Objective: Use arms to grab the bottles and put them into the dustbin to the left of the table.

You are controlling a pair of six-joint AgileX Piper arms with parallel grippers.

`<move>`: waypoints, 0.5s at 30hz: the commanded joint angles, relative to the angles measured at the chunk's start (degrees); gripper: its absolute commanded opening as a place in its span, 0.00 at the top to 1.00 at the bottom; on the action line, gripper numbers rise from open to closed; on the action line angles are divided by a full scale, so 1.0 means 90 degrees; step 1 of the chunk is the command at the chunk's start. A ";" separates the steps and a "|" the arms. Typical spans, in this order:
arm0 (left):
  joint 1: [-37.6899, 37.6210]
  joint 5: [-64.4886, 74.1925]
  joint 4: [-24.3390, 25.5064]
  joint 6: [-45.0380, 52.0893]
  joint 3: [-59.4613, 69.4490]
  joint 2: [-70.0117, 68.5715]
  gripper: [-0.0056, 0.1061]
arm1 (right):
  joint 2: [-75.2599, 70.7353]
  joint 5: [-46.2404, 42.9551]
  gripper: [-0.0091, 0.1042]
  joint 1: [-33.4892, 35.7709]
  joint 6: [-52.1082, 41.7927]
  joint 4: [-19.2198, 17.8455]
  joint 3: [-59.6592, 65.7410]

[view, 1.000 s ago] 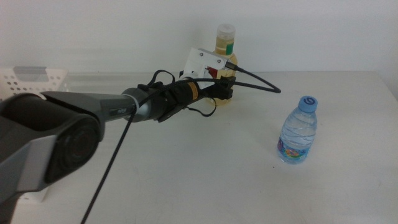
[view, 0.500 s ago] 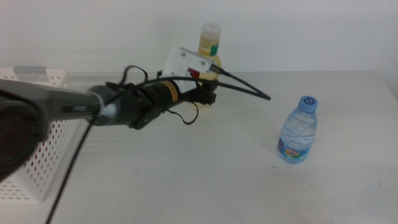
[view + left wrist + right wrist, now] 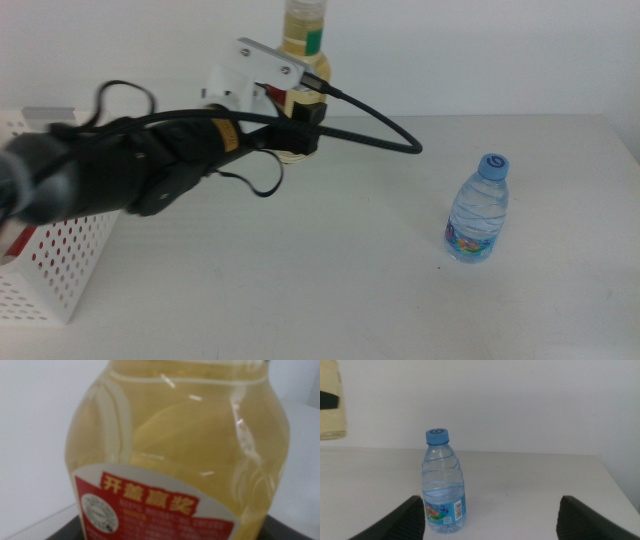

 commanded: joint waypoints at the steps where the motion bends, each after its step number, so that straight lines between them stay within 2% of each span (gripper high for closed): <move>1: -0.0006 -0.0758 -0.0213 -0.0057 0.0002 -0.0831 0.84 | -0.0169 -0.0482 0.26 -0.0036 -0.0083 -0.0034 -0.0052; 8: -0.0006 -0.0009 -0.0213 -0.0218 0.0549 -0.1856 0.84 | -0.0169 -0.0482 0.26 -0.0036 -0.0083 -0.0034 -0.0052; 15: -0.0006 0.1430 -0.0105 -0.0243 0.0716 -0.2790 0.84 | -0.0169 -0.0482 0.26 -0.0036 -0.0083 -0.0034 -0.0052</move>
